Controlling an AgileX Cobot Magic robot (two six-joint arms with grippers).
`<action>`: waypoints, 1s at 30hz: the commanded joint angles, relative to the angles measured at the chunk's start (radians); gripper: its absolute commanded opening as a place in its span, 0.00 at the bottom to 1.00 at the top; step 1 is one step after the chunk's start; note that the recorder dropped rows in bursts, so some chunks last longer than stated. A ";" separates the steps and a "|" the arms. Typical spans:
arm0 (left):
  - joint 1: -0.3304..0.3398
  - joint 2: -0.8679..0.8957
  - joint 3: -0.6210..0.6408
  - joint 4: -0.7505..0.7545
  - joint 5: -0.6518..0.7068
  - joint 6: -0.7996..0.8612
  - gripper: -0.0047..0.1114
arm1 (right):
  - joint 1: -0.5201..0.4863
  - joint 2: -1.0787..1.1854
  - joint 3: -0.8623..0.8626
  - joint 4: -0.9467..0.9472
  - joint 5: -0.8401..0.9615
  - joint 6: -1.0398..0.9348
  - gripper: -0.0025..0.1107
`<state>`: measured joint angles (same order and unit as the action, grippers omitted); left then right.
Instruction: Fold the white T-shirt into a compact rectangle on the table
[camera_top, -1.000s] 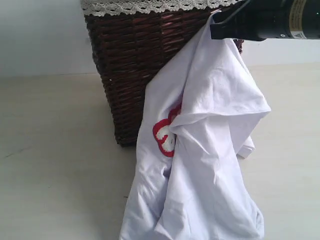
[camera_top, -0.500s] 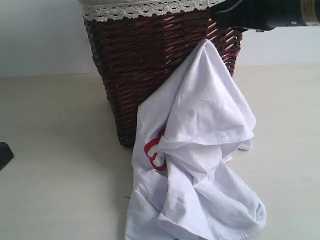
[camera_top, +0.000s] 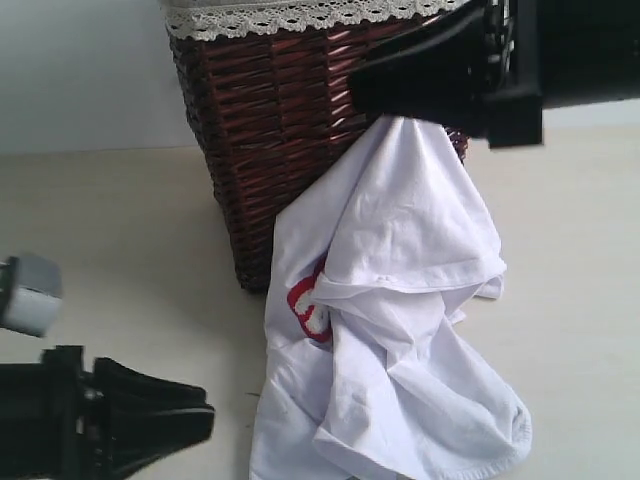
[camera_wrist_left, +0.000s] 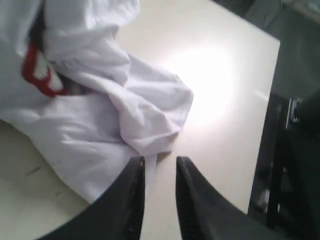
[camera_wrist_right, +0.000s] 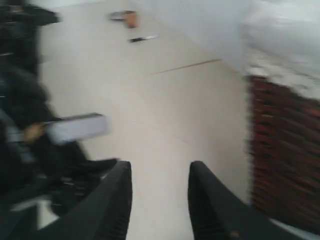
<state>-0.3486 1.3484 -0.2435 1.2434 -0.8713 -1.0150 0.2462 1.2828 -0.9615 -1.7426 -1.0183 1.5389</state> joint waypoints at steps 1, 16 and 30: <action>-0.211 0.151 -0.105 -0.080 0.237 0.015 0.24 | -0.001 0.008 0.030 -0.002 -0.142 0.112 0.18; -0.375 0.480 -0.357 0.266 0.500 -0.408 0.25 | 0.092 -0.023 0.186 -0.002 0.118 -0.011 0.17; -0.045 0.372 -0.316 0.501 0.612 -0.739 0.04 | 0.092 -0.119 0.186 -0.002 0.131 -0.001 0.17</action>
<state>-0.4435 1.7292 -0.5738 1.7441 -0.1673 -1.7606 0.3357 1.1731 -0.7681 -1.7536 -0.8901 1.5358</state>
